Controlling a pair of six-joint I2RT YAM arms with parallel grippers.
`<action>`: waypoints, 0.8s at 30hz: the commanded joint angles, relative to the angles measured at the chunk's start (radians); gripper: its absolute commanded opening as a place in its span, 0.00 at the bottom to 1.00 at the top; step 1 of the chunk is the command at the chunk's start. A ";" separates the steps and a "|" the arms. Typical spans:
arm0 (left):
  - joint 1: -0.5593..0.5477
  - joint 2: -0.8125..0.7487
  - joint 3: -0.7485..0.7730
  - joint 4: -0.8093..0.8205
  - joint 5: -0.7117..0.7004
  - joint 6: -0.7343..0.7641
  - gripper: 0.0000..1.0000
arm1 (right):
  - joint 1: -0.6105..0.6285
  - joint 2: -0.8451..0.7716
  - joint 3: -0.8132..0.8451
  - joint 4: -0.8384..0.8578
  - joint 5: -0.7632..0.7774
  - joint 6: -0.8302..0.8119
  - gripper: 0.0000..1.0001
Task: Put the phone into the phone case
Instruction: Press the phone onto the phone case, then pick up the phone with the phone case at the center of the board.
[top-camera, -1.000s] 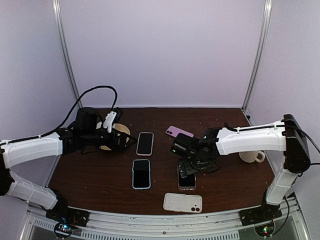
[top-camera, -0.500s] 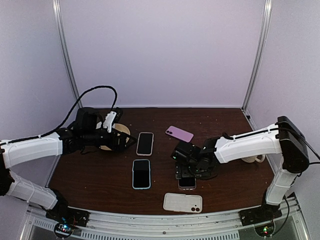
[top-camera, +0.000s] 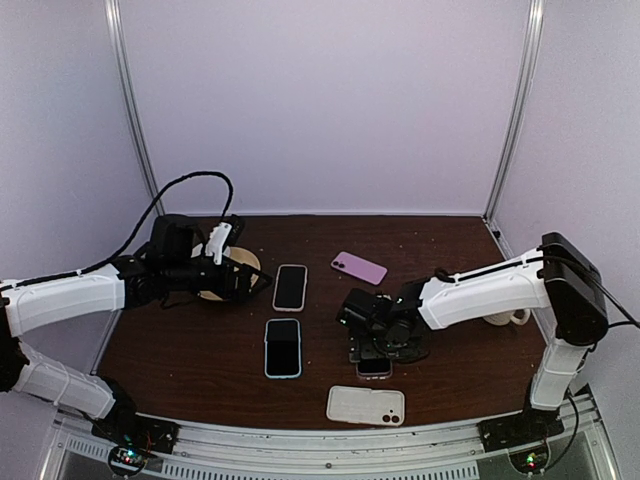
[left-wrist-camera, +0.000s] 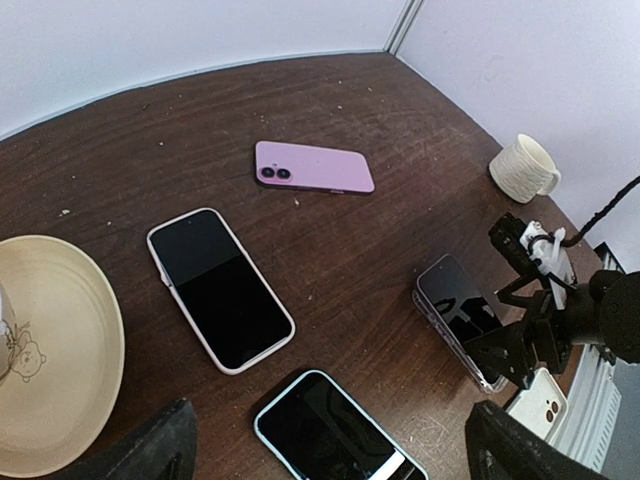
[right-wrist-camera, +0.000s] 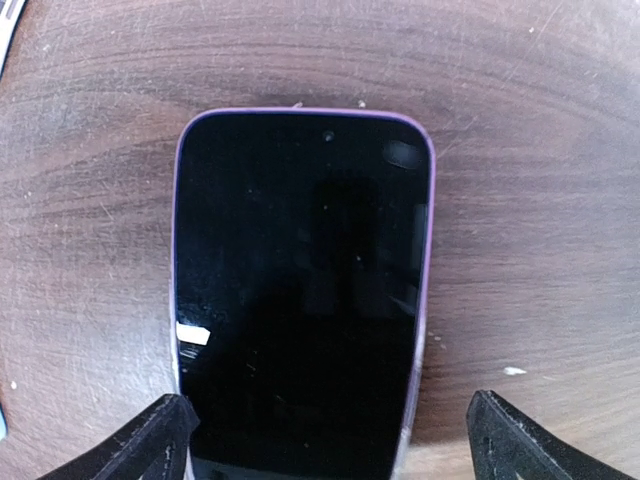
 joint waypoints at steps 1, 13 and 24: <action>0.010 -0.015 0.028 0.023 0.005 0.004 0.98 | 0.011 -0.015 0.059 -0.141 0.033 -0.066 0.99; 0.014 -0.022 0.027 0.024 0.006 0.004 0.98 | 0.045 -0.021 0.049 -0.066 0.019 0.017 0.99; 0.015 -0.022 0.025 0.028 0.012 0.003 0.97 | 0.043 0.045 -0.017 0.034 -0.064 0.054 0.99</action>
